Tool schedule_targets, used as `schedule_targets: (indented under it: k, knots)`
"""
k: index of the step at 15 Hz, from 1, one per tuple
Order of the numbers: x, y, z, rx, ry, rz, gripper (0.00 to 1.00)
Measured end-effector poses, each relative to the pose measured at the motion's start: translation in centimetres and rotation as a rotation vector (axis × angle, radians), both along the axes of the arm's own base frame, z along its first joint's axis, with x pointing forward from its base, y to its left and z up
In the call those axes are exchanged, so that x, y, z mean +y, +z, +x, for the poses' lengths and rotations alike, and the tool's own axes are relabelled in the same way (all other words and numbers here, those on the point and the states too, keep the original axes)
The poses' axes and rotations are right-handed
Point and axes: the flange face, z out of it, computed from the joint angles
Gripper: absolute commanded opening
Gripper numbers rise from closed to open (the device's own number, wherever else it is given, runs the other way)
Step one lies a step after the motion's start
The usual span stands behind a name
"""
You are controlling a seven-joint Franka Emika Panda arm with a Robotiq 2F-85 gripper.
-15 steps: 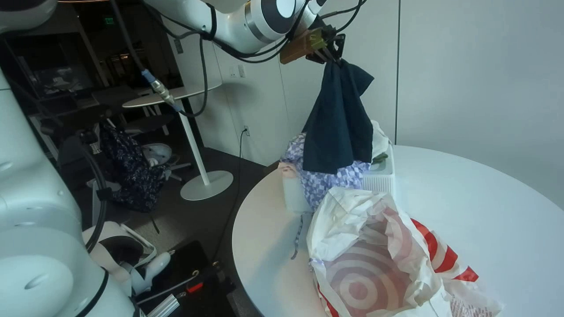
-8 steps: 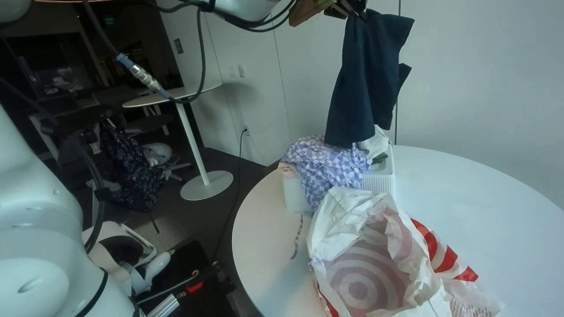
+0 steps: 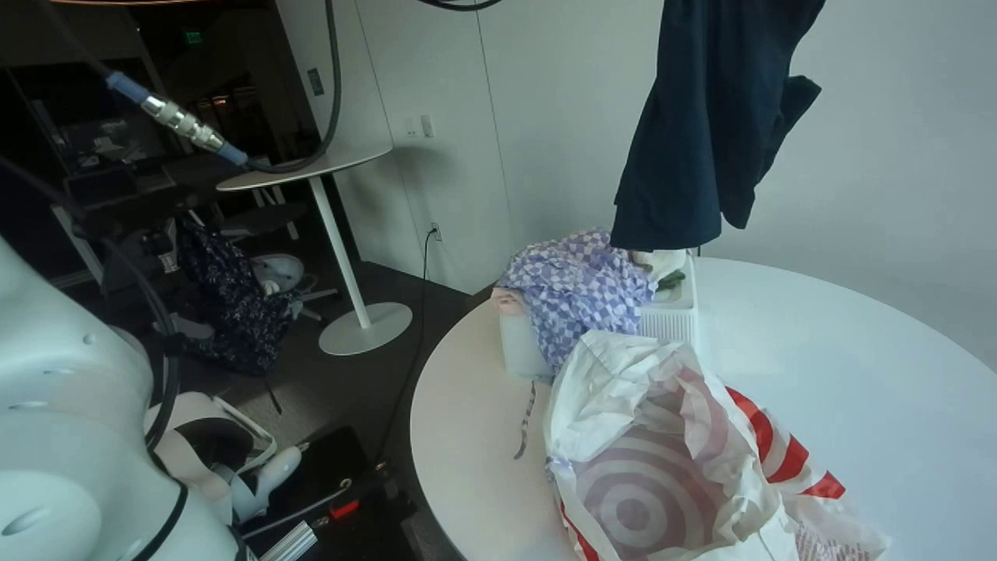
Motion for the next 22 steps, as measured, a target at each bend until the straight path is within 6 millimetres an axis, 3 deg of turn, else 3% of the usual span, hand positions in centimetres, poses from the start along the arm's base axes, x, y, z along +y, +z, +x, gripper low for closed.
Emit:
schedule_targets:
  k: [5,9,13,17,22]
  knots:
    - [-6.2,-2.0,-2.5,0.121,-0.175,0.024,0.01]
    - [-9.1,-5.0,-4.8,0.243,-0.267,0.024,0.01]
    - [-10.8,-9.3,-5.5,0.353,-0.311,0.033,0.01]
    - [-11.2,-13.6,-5.5,0.442,-0.315,0.035,0.01]
    - [-11.9,-16.7,-6.2,0.508,-0.33,0.04,0.01]
